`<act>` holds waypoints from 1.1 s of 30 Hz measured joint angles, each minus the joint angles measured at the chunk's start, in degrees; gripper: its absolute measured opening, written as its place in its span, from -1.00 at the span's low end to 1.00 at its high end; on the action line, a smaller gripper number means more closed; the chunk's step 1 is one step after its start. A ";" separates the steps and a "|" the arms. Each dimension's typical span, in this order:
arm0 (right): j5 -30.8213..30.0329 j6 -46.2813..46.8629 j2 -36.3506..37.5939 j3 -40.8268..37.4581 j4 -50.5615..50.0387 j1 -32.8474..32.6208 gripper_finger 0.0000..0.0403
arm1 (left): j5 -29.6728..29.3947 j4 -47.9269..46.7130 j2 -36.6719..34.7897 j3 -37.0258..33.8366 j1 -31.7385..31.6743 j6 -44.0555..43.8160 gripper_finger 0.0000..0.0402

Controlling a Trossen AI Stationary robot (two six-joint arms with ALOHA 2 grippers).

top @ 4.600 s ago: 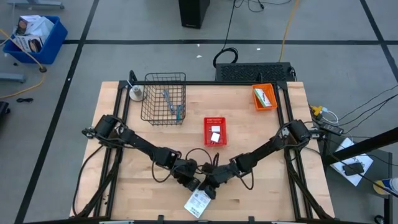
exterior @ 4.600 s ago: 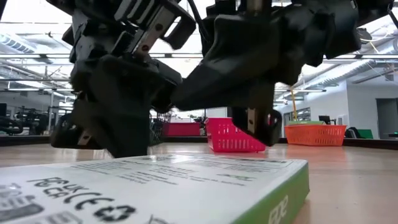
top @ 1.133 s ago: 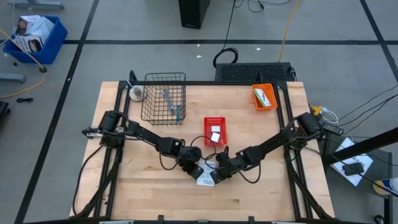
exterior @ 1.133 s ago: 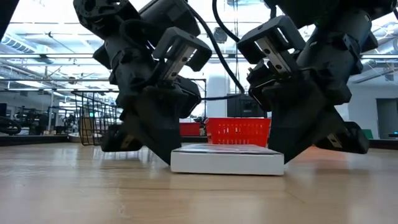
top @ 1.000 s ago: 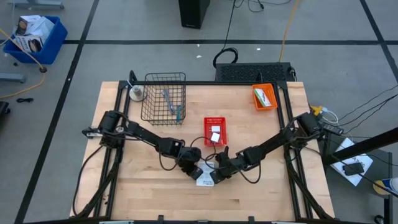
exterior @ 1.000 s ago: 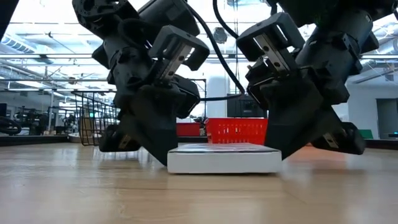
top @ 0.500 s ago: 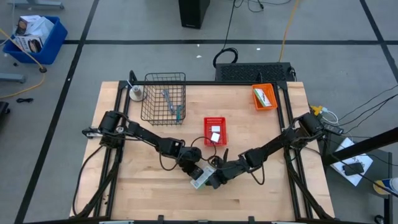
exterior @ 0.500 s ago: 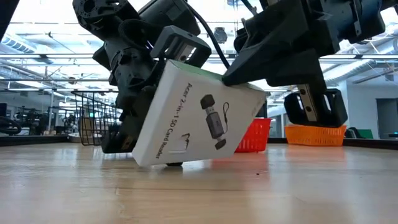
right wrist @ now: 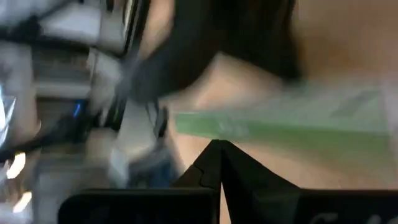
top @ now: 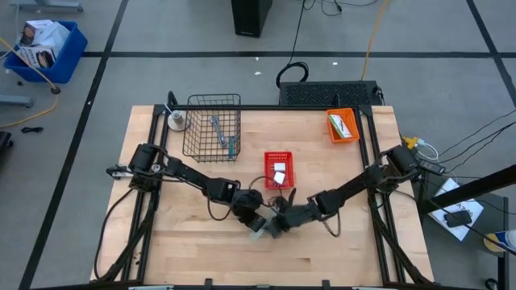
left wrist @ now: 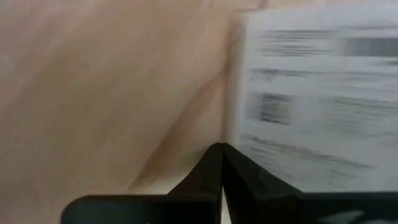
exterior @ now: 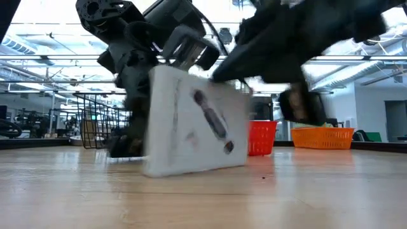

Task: Pick and place items into bin
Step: Put the white card reader box into the orange bin

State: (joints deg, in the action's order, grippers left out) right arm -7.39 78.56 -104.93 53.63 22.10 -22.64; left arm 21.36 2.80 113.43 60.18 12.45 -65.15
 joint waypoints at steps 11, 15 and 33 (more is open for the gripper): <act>0.64 0.17 -0.39 -0.37 -1.76 1.51 -1.00 | 0.14 3.37 -0.03 0.15 -0.02 -1.65 -0.92; 1.25 0.22 -0.39 -0.37 -0.89 1.45 -1.00 | 0.72 3.44 -0.04 0.15 0.01 -2.03 -0.98; 8.52 1.60 0.38 -0.20 -0.16 0.68 -1.00 | 2.24 4.71 -0.27 0.15 0.22 -3.36 -0.93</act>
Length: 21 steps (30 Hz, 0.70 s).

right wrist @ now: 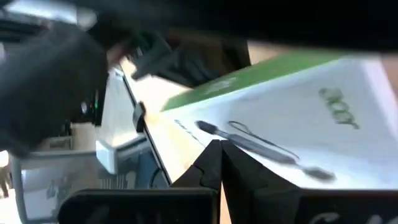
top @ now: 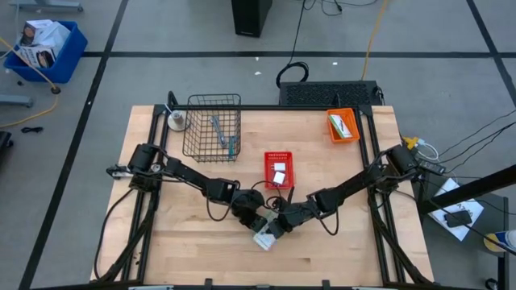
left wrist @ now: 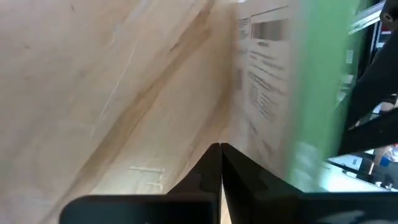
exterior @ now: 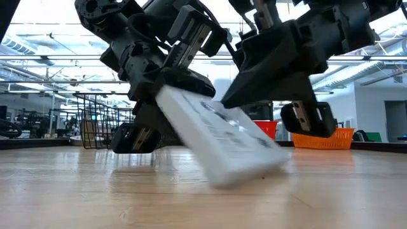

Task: Pick and place items into bin
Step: Put the white card reader box into the orange bin

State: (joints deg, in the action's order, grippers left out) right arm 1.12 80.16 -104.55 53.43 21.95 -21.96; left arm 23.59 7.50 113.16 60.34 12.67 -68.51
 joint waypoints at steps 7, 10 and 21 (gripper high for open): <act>1.64 -0.85 0.00 0.00 -0.95 -1.67 -1.00 | 0.33 1.60 0.00 -0.02 -0.15 -0.67 -0.97; 1.64 -1.75 0.00 0.04 -3.10 -2.08 -1.00 | 0.44 5.32 0.00 -0.02 -0.15 -1.10 -0.97; -4.50 5.14 5.73 -0.02 -20.52 -9.01 -1.00 | -1.69 5.75 -0.07 -0.02 -0.04 -1.46 -0.98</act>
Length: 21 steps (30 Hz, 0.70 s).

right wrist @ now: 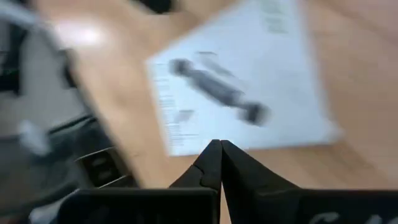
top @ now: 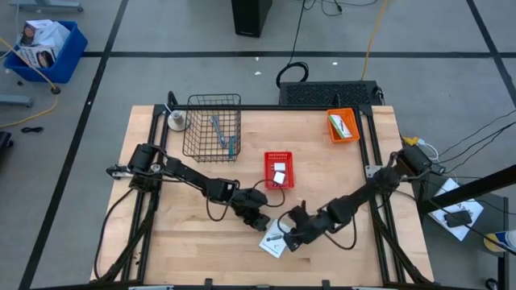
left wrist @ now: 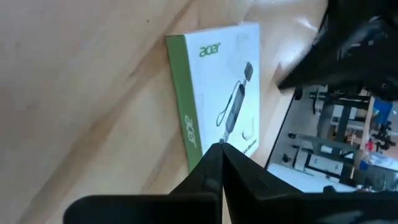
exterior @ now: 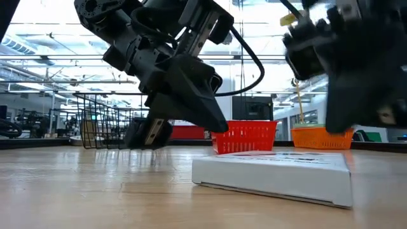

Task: Pick and place items into bin
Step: Put the white card reader box into the orange bin

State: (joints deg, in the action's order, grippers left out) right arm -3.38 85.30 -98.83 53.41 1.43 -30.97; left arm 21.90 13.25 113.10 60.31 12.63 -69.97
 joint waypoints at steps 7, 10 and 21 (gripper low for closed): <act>-1.58 10.15 -1.46 -0.07 -6.08 -2.42 -1.00 | -0.90 0.73 0.00 0.00 -0.60 2.08 -0.97; -2.69 13.84 -1.64 -0.07 -6.48 -2.69 -1.00 | -1.24 -0.21 0.00 -0.01 -0.52 2.59 -0.98; -0.84 15.24 -4.62 0.04 -3.30 0.41 -1.00 | -2.50 0.01 0.00 -0.02 -0.55 4.78 -0.95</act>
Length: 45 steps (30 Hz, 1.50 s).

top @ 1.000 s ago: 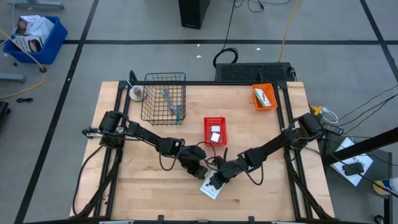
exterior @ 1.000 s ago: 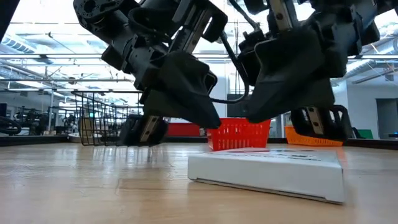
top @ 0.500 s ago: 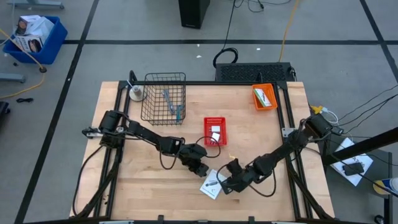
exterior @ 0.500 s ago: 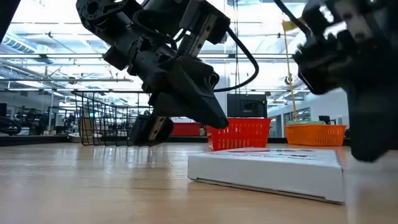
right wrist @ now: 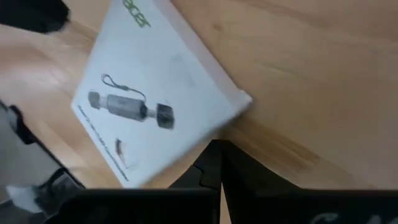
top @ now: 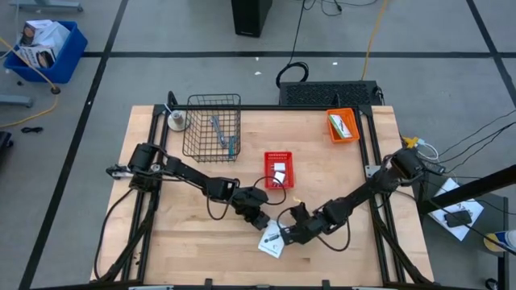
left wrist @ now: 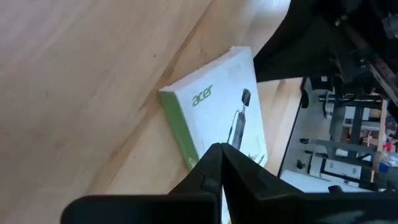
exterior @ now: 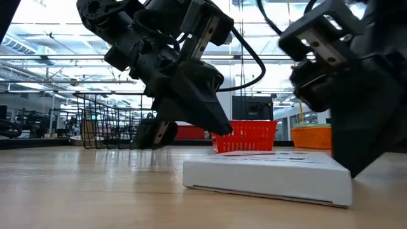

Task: Pick and place items into bin
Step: Put the white card reader box into the orange bin

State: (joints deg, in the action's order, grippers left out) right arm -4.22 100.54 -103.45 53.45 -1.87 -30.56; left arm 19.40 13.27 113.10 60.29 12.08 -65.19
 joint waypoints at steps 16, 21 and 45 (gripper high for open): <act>-0.55 -6.11 -1.39 -0.01 4.28 4.12 -1.00 | 0.63 -5.50 0.00 -0.09 0.00 4.27 -0.96; -1.90 -10.61 -1.73 -0.24 10.53 4.38 -1.00 | 1.57 -6.48 0.00 -0.09 0.11 4.59 -0.98; -0.12 -6.33 0.91 -0.07 12.37 2.42 -1.00 | 6.08 -13.17 -6.74 -0.11 0.42 1.90 -0.97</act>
State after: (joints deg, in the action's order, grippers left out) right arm -4.34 94.22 -102.53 53.38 10.50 -28.14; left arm 25.47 0.10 106.36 60.18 12.50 -63.29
